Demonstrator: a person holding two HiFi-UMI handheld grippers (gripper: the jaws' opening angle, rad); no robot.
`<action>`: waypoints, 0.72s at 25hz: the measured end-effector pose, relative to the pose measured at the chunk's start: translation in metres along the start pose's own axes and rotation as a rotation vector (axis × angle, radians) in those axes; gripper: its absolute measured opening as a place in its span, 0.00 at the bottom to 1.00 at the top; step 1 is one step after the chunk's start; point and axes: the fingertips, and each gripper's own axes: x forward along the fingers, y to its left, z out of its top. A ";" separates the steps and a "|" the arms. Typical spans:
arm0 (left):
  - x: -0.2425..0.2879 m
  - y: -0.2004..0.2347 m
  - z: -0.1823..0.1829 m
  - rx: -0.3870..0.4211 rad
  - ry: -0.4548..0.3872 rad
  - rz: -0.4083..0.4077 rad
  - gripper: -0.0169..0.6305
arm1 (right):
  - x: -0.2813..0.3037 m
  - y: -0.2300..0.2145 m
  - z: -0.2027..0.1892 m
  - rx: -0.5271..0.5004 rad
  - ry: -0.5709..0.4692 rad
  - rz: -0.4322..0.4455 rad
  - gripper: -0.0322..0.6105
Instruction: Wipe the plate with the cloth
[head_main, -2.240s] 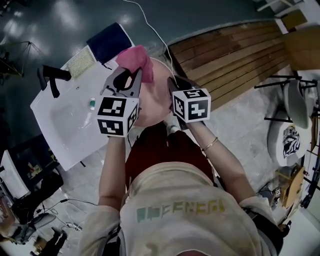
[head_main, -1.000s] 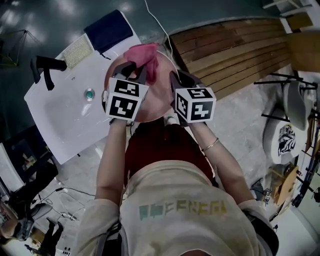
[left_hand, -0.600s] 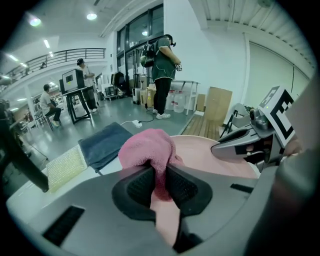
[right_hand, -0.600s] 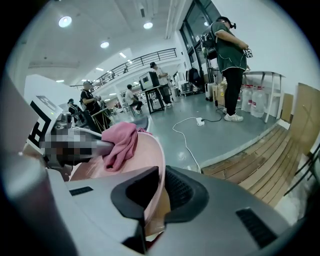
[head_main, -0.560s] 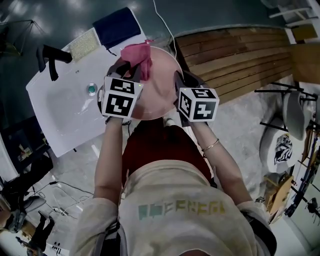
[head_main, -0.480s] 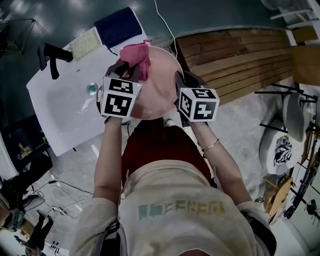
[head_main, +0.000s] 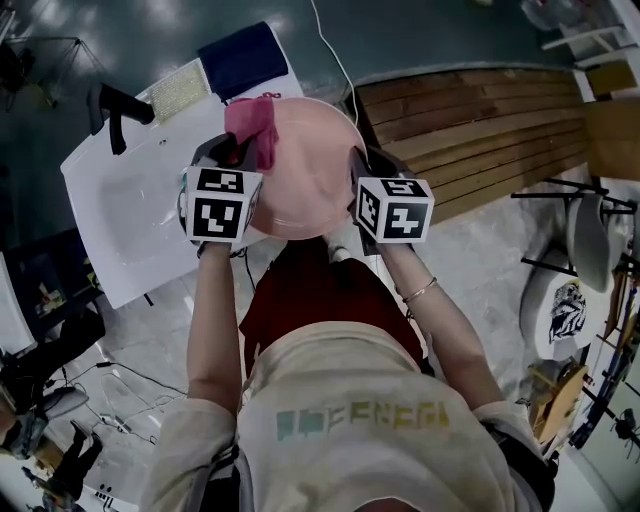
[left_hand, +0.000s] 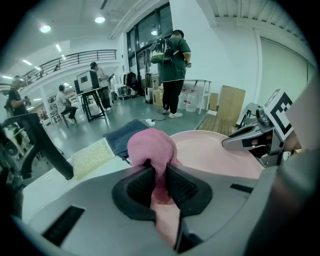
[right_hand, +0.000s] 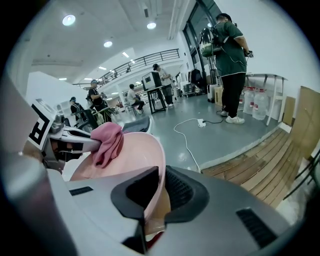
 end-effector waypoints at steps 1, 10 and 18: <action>-0.003 0.002 0.000 -0.004 -0.004 0.007 0.13 | 0.000 0.000 0.000 0.000 -0.001 0.001 0.15; -0.025 -0.026 0.030 -0.009 -0.079 -0.051 0.13 | -0.004 -0.004 -0.002 0.012 -0.013 0.008 0.15; -0.004 -0.096 0.048 0.030 -0.086 -0.209 0.13 | -0.008 -0.007 -0.005 0.010 -0.018 0.012 0.15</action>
